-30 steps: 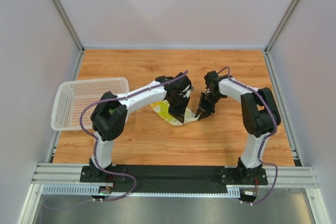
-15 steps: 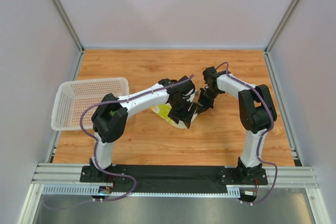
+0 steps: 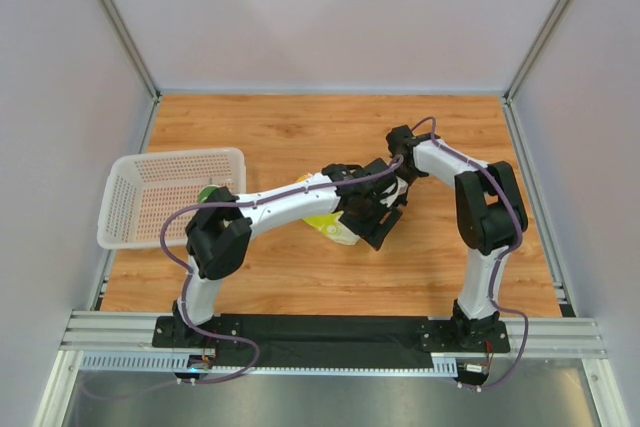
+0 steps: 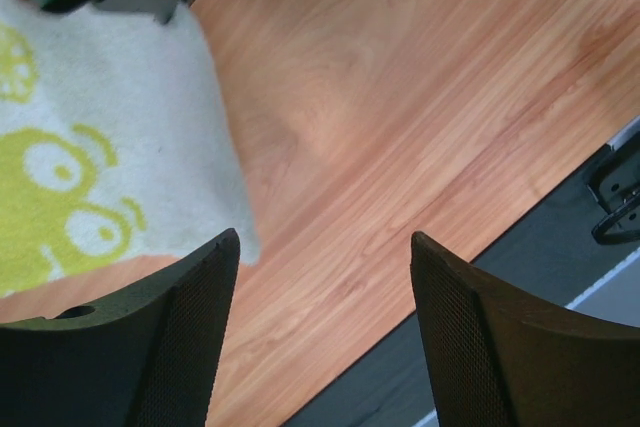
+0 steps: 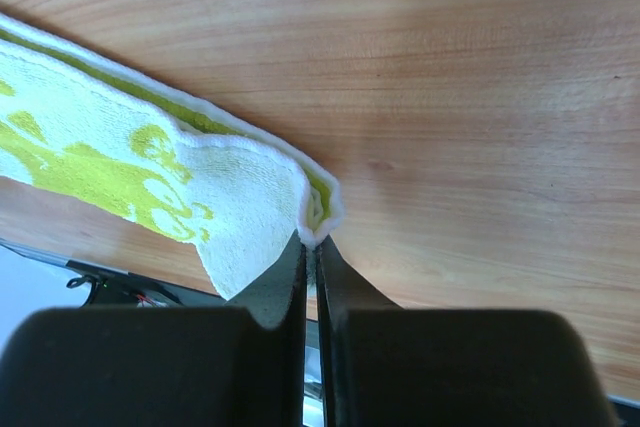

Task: Roll the towels
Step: Roll the towel

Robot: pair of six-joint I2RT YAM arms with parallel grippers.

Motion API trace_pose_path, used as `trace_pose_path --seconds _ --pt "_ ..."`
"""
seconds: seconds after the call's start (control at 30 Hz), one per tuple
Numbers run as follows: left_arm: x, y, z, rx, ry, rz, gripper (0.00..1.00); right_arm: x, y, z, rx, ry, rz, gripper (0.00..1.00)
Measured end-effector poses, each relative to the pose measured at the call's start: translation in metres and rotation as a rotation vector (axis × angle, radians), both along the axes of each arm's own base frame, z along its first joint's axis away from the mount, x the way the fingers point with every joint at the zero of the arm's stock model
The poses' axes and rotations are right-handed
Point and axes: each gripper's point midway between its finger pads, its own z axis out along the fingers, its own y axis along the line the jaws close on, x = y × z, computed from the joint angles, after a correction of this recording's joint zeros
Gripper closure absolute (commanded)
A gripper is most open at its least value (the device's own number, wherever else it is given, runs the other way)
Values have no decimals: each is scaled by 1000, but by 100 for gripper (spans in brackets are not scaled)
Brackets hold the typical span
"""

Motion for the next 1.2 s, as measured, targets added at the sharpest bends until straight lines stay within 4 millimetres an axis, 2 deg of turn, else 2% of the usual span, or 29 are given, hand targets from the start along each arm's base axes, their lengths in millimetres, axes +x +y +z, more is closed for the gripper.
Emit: trace_pose_path --seconds 0.1,0.23,0.43,0.6,0.8,0.83,0.93,1.07,1.2 --pt "0 -8 -10 8 -22 -10 26 0 0 2 2 -3 0 100" --pt "9 -1 -22 48 -59 13 27 0 1 5 7 -9 0 100" --pt "27 2 -23 64 -132 53 27 -1 0 9 10 -17 6 100" --pt "30 -3 -28 45 -148 43 32 -3 0 10 11 -9 8 100" --pt "19 1 -52 59 -120 18 47 -6 -2 10 1 2 12 100" --pt "19 0 -53 53 -122 16 55 -6 -3 10 1 5 12 100" --pt "19 -2 -55 45 -129 12 67 -7 -3 10 -1 7 14 100" --pt "20 -5 -60 24 -143 9 73 -7 -4 9 -10 6 14 100" --pt "20 -6 -60 15 -150 10 73 -7 -5 9 -12 6 14 100"
